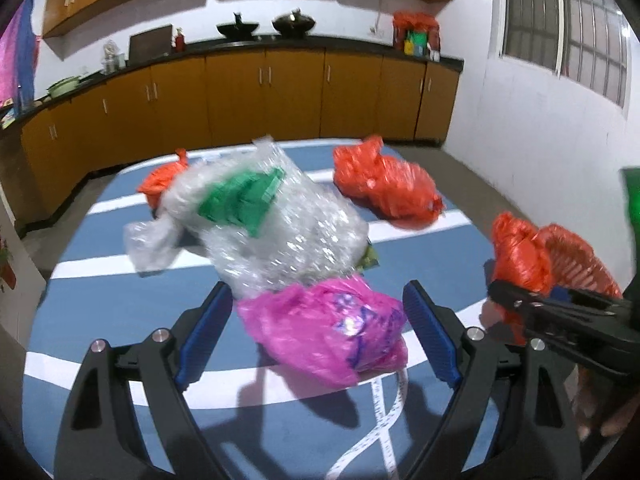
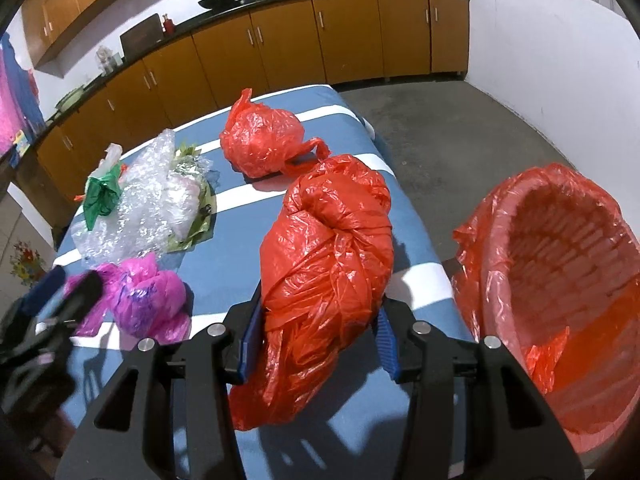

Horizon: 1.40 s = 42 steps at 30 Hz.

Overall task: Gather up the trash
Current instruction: 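Return both tools to the table and grasp another red bag with the right tool, then grasp the pink bag with the left tool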

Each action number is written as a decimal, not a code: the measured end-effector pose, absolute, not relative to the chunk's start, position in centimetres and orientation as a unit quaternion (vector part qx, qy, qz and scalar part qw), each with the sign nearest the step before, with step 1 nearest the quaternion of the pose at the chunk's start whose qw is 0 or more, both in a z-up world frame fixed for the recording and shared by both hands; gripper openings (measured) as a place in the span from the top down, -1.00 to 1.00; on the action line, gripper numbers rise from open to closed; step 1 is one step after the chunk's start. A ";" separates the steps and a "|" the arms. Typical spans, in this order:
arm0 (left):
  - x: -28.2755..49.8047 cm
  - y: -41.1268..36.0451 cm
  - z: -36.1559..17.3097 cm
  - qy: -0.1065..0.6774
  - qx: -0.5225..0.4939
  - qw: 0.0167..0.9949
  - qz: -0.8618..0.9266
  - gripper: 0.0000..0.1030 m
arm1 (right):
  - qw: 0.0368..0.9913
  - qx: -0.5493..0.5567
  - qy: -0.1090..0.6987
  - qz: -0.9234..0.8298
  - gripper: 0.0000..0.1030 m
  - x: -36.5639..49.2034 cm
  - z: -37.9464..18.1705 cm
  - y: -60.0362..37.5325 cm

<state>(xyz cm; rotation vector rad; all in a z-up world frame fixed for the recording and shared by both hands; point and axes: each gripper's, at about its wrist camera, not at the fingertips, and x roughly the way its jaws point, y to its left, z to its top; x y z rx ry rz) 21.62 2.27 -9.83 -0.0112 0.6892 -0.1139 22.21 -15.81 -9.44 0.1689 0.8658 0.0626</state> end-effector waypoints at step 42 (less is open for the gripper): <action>21.4 0.2 -11.1 0.342 -0.023 0.934 -0.104 0.88 | 0.912 0.106 0.395 0.040 0.07 18.9 -7.8 -17.5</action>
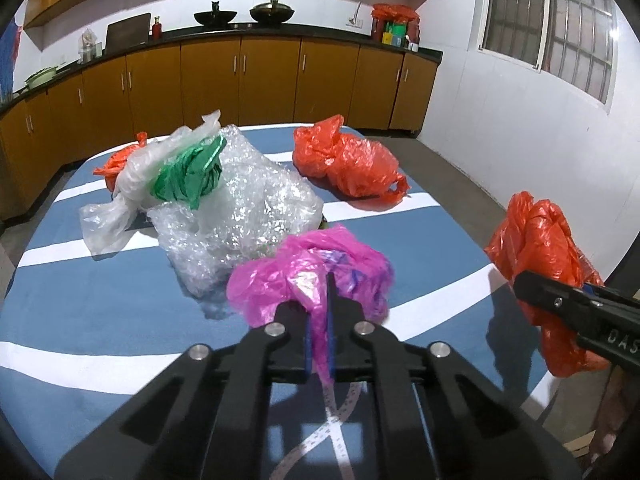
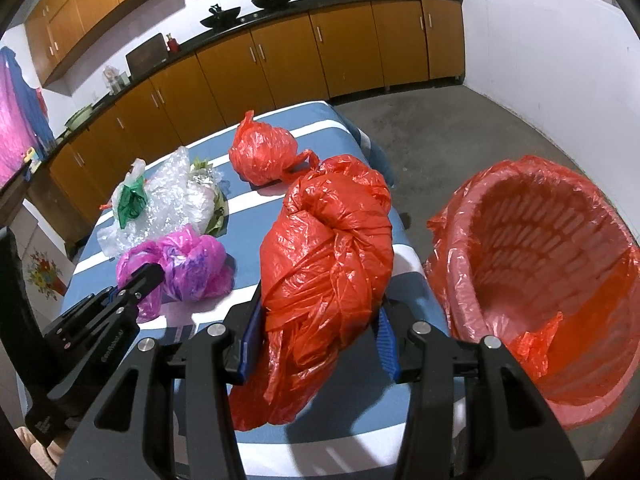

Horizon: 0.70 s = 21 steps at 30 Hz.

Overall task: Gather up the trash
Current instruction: 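Grasp the pink bag with the left tool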

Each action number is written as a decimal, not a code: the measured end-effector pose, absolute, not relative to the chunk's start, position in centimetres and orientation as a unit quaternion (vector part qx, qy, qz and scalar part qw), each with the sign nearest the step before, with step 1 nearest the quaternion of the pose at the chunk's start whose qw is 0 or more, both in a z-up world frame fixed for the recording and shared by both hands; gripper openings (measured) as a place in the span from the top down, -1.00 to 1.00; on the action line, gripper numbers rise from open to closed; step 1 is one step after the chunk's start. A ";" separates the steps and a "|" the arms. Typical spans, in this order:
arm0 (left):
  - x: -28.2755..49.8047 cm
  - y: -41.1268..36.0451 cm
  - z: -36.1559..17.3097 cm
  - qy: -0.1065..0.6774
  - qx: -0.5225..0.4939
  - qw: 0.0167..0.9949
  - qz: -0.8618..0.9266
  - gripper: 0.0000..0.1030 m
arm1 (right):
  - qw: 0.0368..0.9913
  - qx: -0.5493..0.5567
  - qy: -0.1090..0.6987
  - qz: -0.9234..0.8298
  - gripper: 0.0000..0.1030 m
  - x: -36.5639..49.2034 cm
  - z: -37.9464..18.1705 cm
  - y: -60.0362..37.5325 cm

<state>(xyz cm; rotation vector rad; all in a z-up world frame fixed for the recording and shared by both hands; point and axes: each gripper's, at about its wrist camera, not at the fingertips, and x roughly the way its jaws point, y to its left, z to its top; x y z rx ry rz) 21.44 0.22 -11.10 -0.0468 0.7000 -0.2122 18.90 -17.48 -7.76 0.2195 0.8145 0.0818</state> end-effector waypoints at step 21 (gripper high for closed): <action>19.2 0.2 -7.1 0.299 -0.043 0.945 -0.124 0.89 | 0.923 0.108 0.366 0.040 0.07 17.3 -5.7 -18.5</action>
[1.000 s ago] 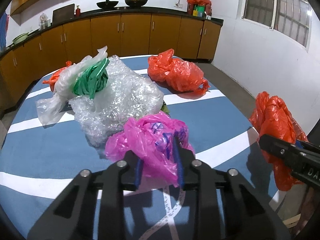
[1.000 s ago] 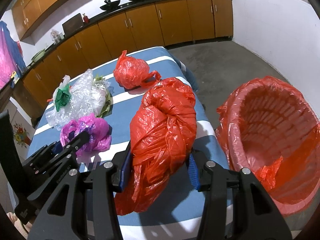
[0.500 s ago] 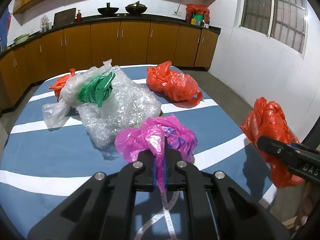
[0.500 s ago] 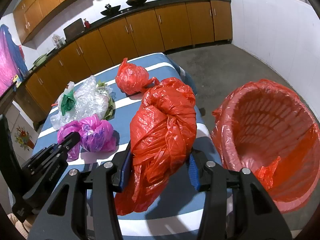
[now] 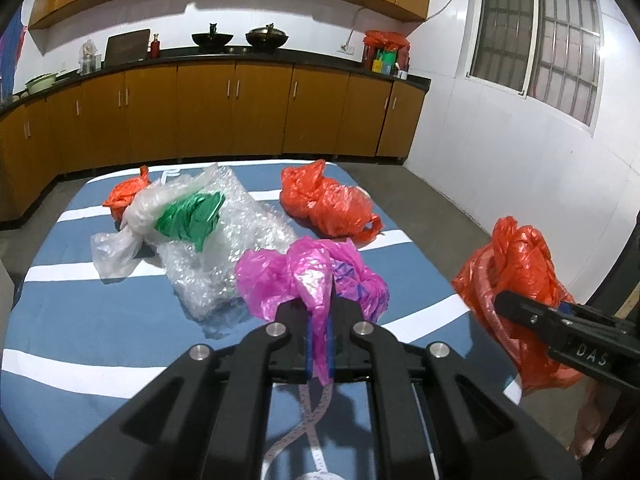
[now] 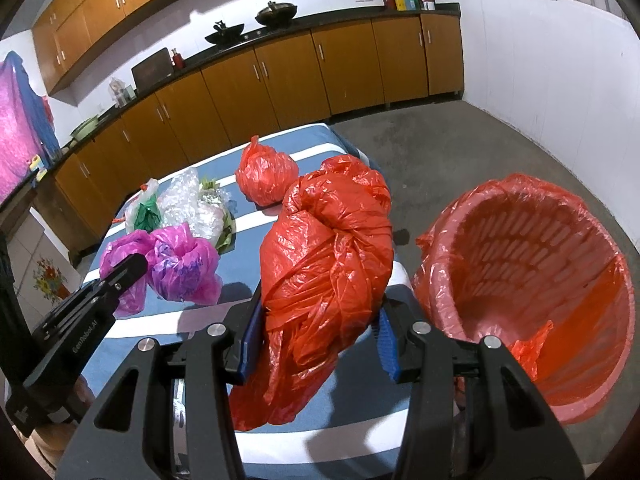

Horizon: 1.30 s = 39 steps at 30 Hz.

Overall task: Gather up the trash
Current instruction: 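Grasp the pink bag with the left tool, then carry the pink bag into the basket with left tool while right drops red bag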

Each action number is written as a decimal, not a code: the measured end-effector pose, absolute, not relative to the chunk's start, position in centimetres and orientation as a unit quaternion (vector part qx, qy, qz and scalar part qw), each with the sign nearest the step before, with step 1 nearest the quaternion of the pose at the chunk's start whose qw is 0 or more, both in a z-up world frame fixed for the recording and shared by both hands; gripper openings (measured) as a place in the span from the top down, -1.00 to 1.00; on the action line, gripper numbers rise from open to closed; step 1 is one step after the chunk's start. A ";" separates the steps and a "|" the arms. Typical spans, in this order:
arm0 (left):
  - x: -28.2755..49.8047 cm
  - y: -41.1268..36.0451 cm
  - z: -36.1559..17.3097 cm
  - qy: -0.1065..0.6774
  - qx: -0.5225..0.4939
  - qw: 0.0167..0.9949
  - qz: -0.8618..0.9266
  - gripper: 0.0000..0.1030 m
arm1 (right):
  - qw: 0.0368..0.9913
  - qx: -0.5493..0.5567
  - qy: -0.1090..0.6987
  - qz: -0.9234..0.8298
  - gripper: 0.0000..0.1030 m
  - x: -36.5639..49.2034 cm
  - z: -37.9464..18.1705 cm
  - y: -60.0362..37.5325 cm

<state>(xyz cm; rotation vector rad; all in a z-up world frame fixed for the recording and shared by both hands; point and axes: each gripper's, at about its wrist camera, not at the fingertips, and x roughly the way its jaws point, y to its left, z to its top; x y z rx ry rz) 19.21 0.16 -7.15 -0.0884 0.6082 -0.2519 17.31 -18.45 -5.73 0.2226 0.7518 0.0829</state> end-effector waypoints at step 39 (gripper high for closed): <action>18.4 -16.6 -1.6 0.253 -0.022 0.916 -0.310 0.90 | 0.930 0.128 0.328 -0.107 0.07 12.1 -4.3 -31.7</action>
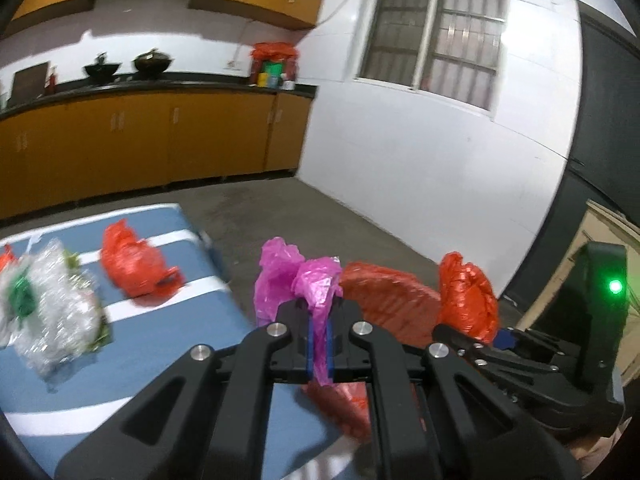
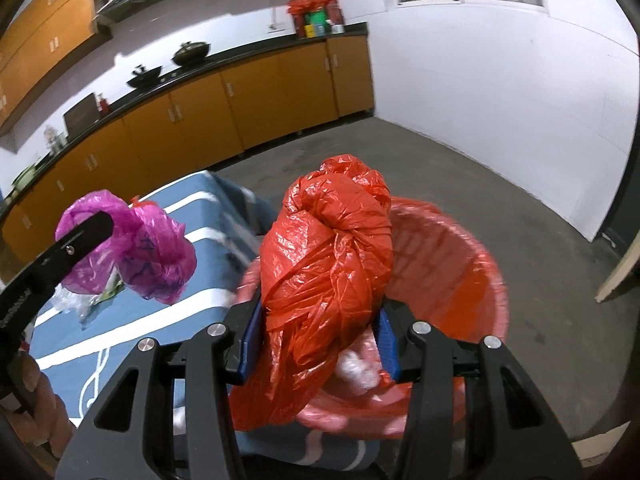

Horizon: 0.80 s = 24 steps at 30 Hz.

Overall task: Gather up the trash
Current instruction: 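Carry the pink bag into the basket with left tool while right drops red bag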

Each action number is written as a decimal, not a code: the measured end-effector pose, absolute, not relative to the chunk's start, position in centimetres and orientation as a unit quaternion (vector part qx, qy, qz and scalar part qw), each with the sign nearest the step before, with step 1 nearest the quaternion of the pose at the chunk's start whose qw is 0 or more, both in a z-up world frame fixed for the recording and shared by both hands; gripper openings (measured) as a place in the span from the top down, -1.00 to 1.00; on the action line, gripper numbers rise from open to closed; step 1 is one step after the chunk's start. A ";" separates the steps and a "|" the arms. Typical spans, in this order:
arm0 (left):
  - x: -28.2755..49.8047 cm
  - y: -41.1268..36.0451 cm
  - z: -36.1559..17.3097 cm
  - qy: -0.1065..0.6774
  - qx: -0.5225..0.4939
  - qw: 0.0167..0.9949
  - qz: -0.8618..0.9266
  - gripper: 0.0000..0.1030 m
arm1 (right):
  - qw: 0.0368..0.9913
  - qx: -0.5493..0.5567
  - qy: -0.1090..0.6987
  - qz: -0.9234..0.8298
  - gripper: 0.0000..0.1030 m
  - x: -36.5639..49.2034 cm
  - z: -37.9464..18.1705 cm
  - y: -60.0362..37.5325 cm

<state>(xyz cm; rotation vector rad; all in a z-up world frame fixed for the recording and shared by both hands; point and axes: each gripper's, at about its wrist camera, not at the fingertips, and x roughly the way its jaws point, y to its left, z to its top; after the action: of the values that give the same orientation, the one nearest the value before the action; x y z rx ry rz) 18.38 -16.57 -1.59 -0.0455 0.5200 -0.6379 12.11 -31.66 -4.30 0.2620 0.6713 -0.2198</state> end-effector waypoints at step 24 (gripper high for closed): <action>20.2 -24.5 -4.9 0.307 -0.015 0.875 -0.375 0.74 | 0.928 0.143 0.314 -0.142 -0.12 10.4 -4.8 -37.0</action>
<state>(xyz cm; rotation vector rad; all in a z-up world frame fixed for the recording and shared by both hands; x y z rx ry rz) 20.18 -24.45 -4.91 -0.0305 0.6409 -0.7831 10.37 -36.96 -4.80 0.2935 0.6426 -0.2909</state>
